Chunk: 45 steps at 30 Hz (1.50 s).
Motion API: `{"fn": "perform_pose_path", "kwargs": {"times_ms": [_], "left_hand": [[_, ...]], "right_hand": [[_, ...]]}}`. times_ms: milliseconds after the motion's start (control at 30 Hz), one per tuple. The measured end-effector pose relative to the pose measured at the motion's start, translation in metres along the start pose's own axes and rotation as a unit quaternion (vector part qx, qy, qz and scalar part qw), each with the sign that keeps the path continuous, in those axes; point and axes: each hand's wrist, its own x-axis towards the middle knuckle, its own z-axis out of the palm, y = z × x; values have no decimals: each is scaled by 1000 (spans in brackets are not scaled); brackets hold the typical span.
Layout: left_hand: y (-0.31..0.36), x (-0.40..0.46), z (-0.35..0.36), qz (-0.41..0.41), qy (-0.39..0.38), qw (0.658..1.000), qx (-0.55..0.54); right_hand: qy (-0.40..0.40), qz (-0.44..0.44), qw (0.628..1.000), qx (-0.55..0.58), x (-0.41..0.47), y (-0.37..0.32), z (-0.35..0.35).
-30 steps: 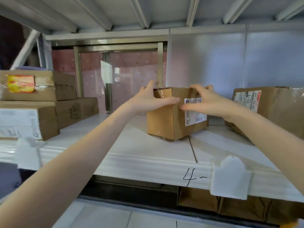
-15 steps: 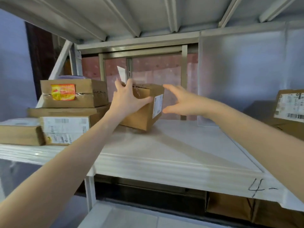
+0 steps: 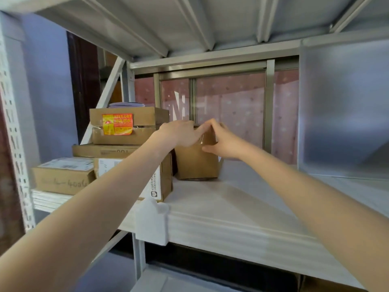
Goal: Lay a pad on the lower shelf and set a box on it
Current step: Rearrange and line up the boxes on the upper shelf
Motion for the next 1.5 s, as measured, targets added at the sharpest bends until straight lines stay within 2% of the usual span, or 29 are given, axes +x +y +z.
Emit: {"fn": "perform_pose_path", "kwargs": {"times_ms": [233, 400, 533, 733, 933, 1033, 1133, 1333, 1500], "left_hand": [[-9, 13, -6, -6, -78, 997, -7], [-17, 24, 2, 27, -52, 998, 13], [-19, 25, 3, 55, -41, 997, -28], [-2, 16, -10, 117, 44, 992, 8], [62, -14, -16, 184, 179, 962, -88], [106, -29, -18, 216, 211, 946, -119], [161, -42, -15, 244, 220, 933, -145], [278, -65, -5, 301, 192, 916, -181], [359, -87, -1, 340, 178, 905, -185]], "right_hand": [[39, 18, 999, -1, 23, 3, 21], [22, 34, 999, 34, 26, 9, 19], [12, 50, 997, 61, 18, 7, 12], [35, 55, 998, 17, -18, 9, -26], [88, 56, 990, -94, -79, 26, -88], [116, 58, 981, -144, -118, 42, -128], [136, 69, 970, -191, -158, 63, -170], [188, 84, 945, -255, -237, 102, -251], [229, 115, 930, -262, -297, 134, -306]]}}
